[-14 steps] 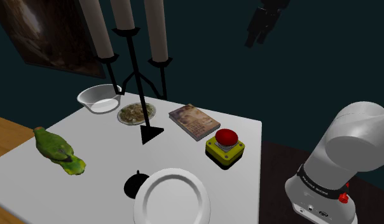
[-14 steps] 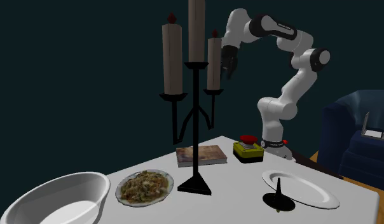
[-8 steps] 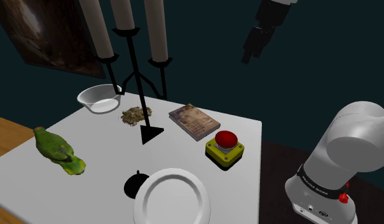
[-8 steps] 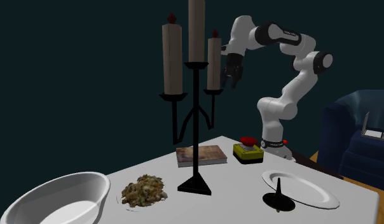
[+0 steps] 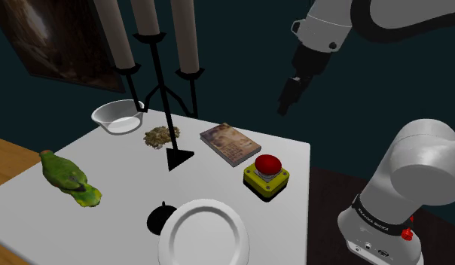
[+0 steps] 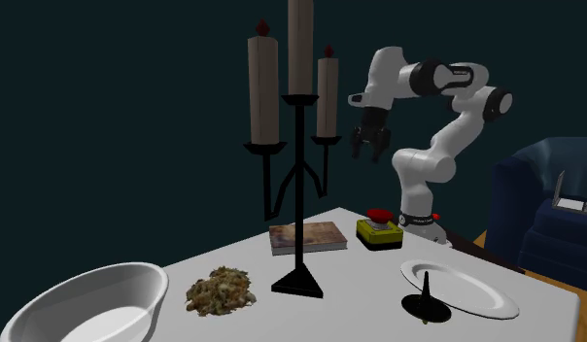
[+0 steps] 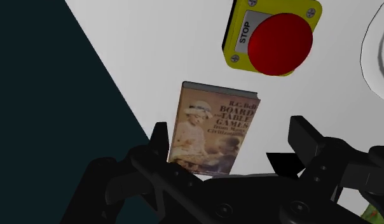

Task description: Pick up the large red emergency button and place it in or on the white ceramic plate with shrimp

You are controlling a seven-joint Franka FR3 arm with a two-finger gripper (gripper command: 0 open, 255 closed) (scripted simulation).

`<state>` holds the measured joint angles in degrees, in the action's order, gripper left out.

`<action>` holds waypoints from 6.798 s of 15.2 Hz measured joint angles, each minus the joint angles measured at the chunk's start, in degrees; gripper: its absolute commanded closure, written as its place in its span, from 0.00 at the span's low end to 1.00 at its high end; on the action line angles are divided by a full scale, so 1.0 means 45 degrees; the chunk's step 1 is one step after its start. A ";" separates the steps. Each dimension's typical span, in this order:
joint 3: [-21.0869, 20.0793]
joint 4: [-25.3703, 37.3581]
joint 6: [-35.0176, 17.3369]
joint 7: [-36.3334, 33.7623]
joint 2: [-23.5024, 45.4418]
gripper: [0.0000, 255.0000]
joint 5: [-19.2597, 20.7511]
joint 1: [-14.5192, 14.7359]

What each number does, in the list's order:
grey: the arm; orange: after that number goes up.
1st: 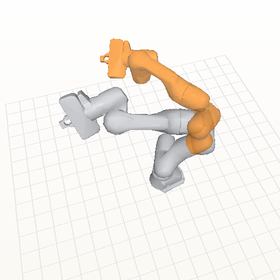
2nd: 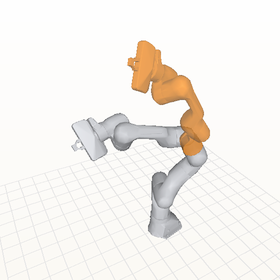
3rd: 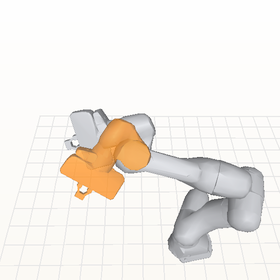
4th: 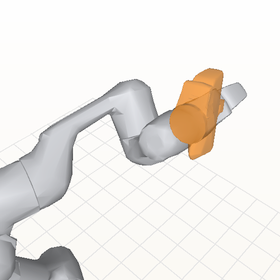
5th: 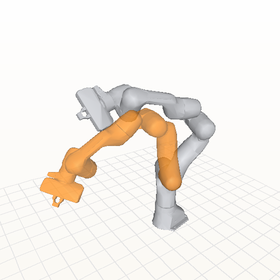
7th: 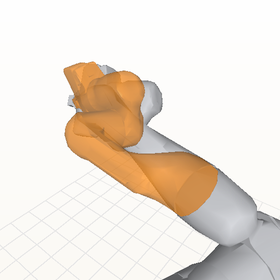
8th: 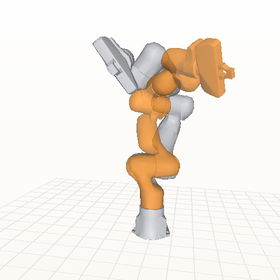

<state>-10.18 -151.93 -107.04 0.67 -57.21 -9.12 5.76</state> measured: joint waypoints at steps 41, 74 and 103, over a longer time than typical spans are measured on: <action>-0.3151 -0.3397 -0.3507 -0.1620 0.0344 1.00 -0.2180 0.2074; -0.3671 0.6181 -0.3076 -0.2146 0.9432 1.00 0.1166 -0.1372; -0.3423 1.9041 -0.0389 -0.3810 2.0720 1.00 0.6285 0.0331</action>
<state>-25.58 -66.25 -108.79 -16.48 36.03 19.17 7.25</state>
